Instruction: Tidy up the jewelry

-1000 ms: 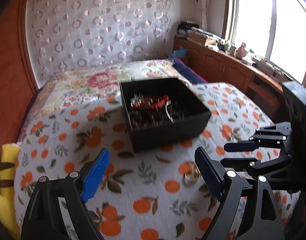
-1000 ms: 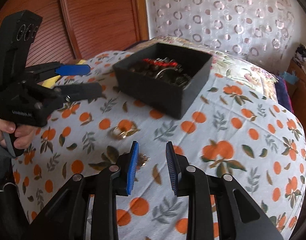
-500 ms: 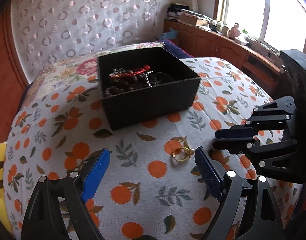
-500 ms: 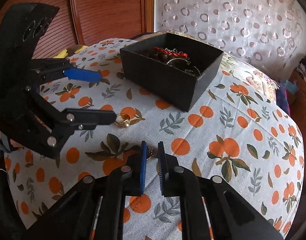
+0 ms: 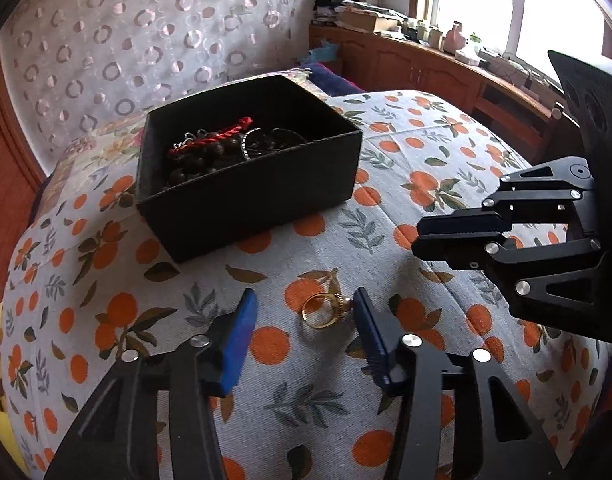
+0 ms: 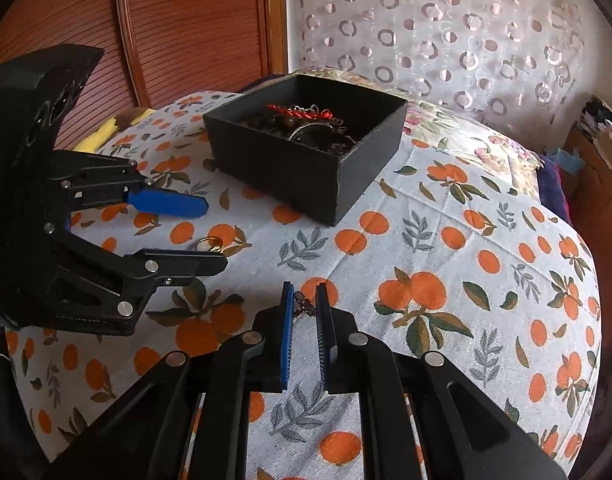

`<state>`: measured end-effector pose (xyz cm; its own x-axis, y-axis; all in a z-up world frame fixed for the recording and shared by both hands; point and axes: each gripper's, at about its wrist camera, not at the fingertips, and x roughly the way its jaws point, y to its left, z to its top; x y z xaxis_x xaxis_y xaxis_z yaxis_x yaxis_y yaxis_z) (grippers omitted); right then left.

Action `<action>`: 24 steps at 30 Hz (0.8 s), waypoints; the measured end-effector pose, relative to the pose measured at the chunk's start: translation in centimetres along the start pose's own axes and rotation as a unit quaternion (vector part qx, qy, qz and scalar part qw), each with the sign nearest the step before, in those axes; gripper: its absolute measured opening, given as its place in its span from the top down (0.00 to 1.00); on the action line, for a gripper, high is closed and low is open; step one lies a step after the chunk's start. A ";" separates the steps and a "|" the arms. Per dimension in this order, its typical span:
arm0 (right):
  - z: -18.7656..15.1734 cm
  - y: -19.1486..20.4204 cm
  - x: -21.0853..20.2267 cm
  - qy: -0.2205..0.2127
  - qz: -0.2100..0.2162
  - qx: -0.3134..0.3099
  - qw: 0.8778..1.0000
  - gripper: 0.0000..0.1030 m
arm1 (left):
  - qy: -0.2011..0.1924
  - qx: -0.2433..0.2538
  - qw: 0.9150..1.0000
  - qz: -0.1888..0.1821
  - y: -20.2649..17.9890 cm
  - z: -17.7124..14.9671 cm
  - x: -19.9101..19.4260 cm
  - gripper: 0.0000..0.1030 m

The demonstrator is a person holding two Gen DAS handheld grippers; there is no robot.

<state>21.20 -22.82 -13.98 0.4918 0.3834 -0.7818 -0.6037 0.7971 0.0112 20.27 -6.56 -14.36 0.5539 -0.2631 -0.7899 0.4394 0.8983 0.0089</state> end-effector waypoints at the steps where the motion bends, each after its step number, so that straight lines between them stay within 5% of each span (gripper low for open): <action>1: 0.0 0.0 0.0 0.000 0.000 0.000 1.000 0.88 | -0.001 0.003 1.000 0.002 -0.1 0.0 0.0 0.62; 4: 0.0 -0.1 -0.1 -0.001 0.002 0.000 1.000 0.88 | -0.002 -0.001 1.000 0.005 -0.2 0.2 0.0 0.78; 7: 0.1 0.0 -0.1 -0.006 0.004 0.003 1.000 0.88 | -0.006 -0.005 1.000 0.005 -0.1 0.2 -0.3 0.79; 9: 0.2 -0.1 -0.2 -0.009 0.004 0.005 1.000 0.88 | -0.011 -0.015 1.000 0.006 0.3 0.4 -0.7 0.90; 24: 1.1 0.0 -0.4 -0.022 0.007 0.009 1.000 0.88 | -0.058 -0.054 0.997 0.014 3.6 1.0 -4.6 0.90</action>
<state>21.66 -22.47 -12.99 0.5109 0.4145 -0.7531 -0.6001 0.7992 0.0328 20.01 -2.50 -10.08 0.6450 -0.2707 -0.7147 0.3474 0.9368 -0.0413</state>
